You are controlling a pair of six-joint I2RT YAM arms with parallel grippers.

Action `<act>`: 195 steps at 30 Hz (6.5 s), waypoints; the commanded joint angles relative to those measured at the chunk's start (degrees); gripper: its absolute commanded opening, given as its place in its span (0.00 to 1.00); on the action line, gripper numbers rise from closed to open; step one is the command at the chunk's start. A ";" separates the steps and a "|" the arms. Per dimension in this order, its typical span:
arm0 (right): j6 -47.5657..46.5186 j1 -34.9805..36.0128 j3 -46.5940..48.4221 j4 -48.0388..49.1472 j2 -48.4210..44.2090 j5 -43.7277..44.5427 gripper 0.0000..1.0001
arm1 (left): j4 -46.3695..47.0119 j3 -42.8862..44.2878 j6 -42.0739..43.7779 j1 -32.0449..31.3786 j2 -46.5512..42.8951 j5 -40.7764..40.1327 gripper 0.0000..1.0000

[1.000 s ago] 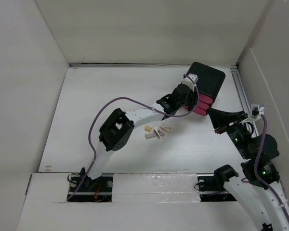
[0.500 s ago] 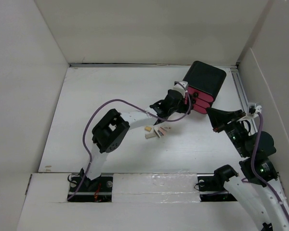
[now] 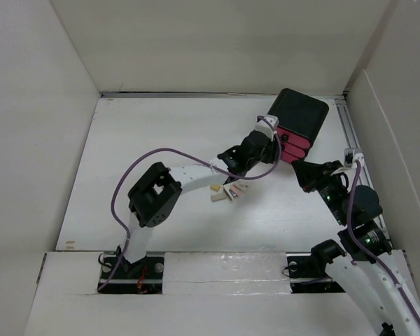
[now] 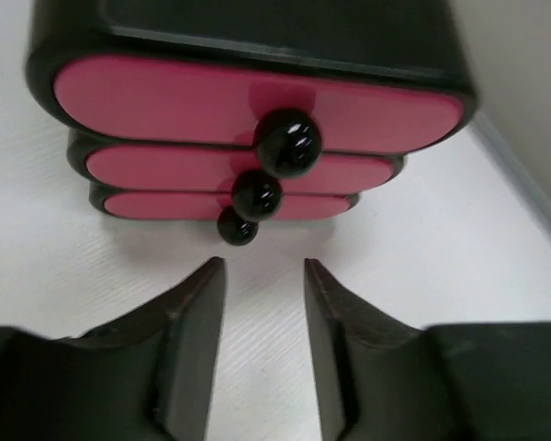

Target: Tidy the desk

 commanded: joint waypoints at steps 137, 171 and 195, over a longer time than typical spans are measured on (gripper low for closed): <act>1.71 0.42 -9.16 13.94 5.95 -2.80 0.35 | -7.05 -44.67 -14.44 -0.35 -27.01 -11.16 0.61; 1.88 0.42 -8.90 15.87 9.29 -4.74 0.35 | -18.04 -43.35 -14.09 -4.48 -21.81 -11.95 0.41; 0.48 0.42 1.21 5.94 -1.00 -3.33 0.00 | -19.98 -33.26 -9.97 -6.24 -32.90 -19.24 0.00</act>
